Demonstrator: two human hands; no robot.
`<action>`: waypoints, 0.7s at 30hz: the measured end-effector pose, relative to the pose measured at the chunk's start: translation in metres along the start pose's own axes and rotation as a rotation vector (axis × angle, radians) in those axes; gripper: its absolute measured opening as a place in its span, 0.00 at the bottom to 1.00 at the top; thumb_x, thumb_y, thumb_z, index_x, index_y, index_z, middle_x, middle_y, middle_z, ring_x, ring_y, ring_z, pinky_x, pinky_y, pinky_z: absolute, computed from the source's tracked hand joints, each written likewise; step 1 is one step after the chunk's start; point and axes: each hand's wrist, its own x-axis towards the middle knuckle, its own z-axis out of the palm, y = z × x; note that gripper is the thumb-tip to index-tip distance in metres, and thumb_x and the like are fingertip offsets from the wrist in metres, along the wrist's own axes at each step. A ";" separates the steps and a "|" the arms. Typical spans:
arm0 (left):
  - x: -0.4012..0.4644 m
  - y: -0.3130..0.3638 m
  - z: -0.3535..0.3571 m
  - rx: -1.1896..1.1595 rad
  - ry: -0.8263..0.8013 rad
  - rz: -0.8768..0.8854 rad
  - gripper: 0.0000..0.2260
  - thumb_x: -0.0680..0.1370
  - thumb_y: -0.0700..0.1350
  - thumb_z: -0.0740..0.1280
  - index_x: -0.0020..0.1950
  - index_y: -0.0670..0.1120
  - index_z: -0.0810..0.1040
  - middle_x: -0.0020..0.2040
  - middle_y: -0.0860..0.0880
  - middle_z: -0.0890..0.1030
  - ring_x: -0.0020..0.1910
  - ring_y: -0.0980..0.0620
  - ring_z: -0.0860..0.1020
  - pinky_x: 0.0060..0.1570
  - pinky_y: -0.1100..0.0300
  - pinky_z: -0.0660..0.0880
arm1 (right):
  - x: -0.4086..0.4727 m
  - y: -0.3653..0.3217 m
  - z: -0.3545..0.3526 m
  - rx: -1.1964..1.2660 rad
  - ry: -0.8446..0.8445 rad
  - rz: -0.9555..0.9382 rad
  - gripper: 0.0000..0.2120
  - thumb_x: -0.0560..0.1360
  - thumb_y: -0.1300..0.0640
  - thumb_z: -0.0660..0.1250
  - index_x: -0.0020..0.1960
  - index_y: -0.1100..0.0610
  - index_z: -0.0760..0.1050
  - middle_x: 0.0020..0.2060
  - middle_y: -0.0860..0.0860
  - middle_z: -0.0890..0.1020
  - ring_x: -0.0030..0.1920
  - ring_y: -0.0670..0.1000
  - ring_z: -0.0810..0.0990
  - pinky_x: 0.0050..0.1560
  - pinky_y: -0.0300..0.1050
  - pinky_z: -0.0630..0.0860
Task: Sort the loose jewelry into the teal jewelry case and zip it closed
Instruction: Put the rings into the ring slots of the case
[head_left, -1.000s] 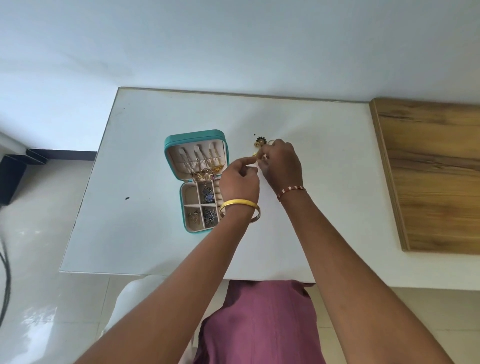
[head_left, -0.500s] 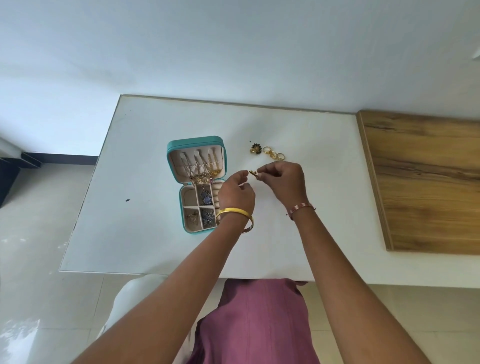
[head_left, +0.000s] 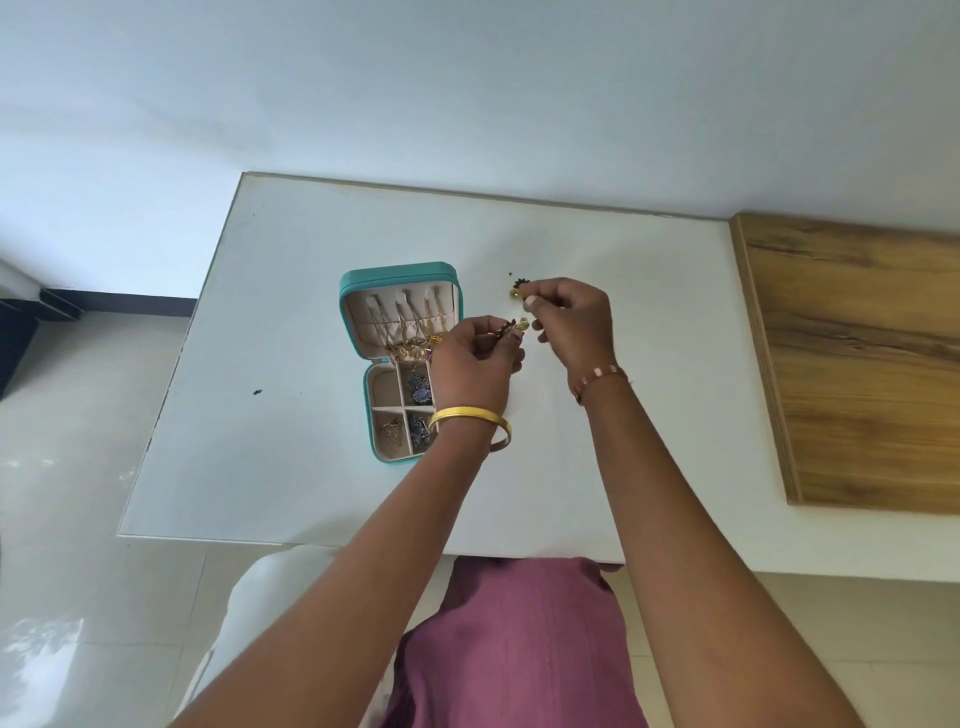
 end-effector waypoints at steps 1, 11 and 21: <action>-0.001 -0.001 0.000 -0.038 0.002 -0.024 0.10 0.74 0.34 0.66 0.39 0.48 0.74 0.33 0.48 0.78 0.32 0.52 0.79 0.40 0.59 0.79 | 0.004 0.001 0.006 -0.092 0.008 -0.045 0.11 0.74 0.69 0.62 0.52 0.65 0.80 0.49 0.58 0.83 0.44 0.51 0.79 0.49 0.45 0.77; -0.002 -0.011 -0.023 -0.245 -0.010 -0.185 0.07 0.75 0.32 0.63 0.49 0.42 0.76 0.34 0.44 0.77 0.27 0.56 0.78 0.34 0.64 0.79 | 0.035 0.015 0.031 -0.636 0.005 -0.177 0.20 0.73 0.73 0.57 0.60 0.61 0.76 0.59 0.58 0.75 0.58 0.56 0.76 0.51 0.41 0.69; -0.009 -0.008 -0.028 -0.326 -0.059 -0.339 0.05 0.75 0.33 0.65 0.42 0.42 0.75 0.37 0.43 0.79 0.33 0.50 0.80 0.38 0.60 0.80 | 0.004 0.019 0.026 -0.513 -0.071 -0.160 0.10 0.71 0.68 0.66 0.51 0.62 0.80 0.49 0.59 0.82 0.49 0.54 0.80 0.46 0.35 0.71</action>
